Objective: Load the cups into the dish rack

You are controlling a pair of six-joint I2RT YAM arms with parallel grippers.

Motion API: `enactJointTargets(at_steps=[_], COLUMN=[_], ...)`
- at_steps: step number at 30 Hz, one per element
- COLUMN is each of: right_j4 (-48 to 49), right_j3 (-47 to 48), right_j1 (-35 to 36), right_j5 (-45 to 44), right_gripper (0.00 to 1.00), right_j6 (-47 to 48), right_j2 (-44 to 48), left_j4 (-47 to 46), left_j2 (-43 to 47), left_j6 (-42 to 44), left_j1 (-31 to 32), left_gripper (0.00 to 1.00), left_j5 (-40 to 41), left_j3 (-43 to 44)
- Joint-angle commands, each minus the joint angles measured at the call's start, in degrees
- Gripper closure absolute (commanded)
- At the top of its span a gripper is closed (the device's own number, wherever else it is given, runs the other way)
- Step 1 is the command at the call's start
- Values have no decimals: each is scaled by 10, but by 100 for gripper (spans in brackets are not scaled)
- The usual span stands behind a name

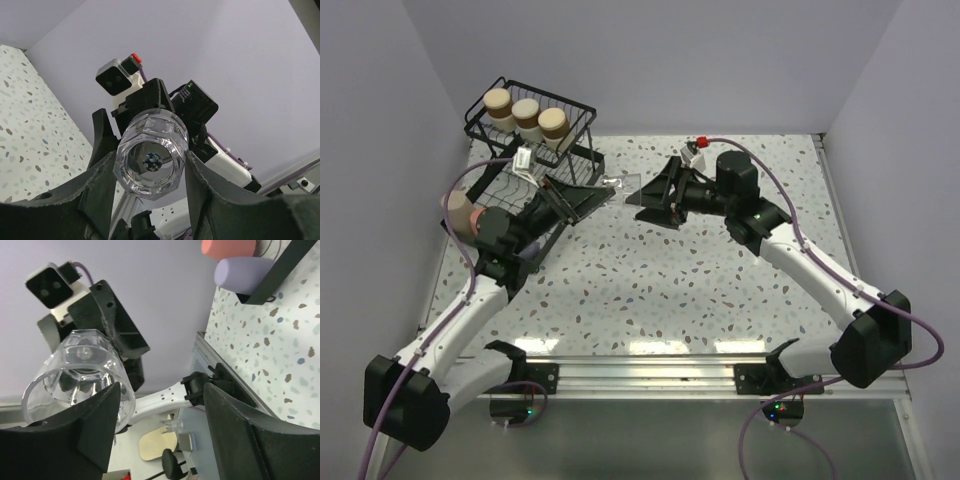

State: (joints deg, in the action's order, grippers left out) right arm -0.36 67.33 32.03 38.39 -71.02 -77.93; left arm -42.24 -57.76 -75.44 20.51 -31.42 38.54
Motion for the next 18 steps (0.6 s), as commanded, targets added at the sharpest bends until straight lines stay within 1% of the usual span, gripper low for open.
enactJointTargets(at_steps=[1, 2, 3, 4, 5, 6, 7, 8, 9, 10, 11, 12, 13, 14, 15, 18], right_j4=[-59, -68, -77, -91, -100, -112, -138, -150, -162, -180, -184, -188, -197, -200, -208, -222], right_j3=[12, 12, 11, 8, 6, 4, 3, 2, 1, -4, -8, -11, -18, -21, -27, -34], right_j1=[-7, -14, -18, -22, -33, -37, -42, -50, -52, -55, -58, -60, -63, -63, -64, -65], right_j5=[-15, -16, -18, -18, -20, -24, -27, -30, -32, -34, -34, -35, -37, -38, -38, -45], right_gripper=[29, 28, 27, 27, 27, 26, 26, 26, 26, 26, 26, 26, 26, 26, 26, 26], right_j6=[53, 65, 70, 75, 87, 96, 105, 121, 129, 135, 144, 148, 153, 156, 161, 171], right_j2=[33, 36, 39, 49, 52, 57, 65, 68, 72, 78, 82, 86, 90, 96, 100, 110], left_j4=[100, 127, 183, 212, 275, 313, 348, 418, 461, 492, 557, 590, 615, 649, 666, 732], left_j2=[19, 20, 22, 21, 20, 19, 14, 12, 9, 3, -2, -6, -13, -16, -19, -35], left_j6=[70, 100, 117, 152, 172, 194, 242, 266, 290, 339, 361, 381, 416, 431, 453, 476], left_j1=[-15, -21, -33, -40, -47, -61, -66, -71, -78, -80, -80, -80, -81, -81, -81, -82], left_gripper=[100, 100, 100, 100, 100, 100, 100, 100, 100, 100, 100, 100, 100, 100, 100, 100], left_j5=[0, 7, 9, 11, 13, 16, 28, 38, 50, 79, 102, 125, 164, 182, 218, 281], left_j3=[61, 72, 97, 111, 143, 162, 180, 217, 237, 254, 290, 308, 321, 339, 348, 383])
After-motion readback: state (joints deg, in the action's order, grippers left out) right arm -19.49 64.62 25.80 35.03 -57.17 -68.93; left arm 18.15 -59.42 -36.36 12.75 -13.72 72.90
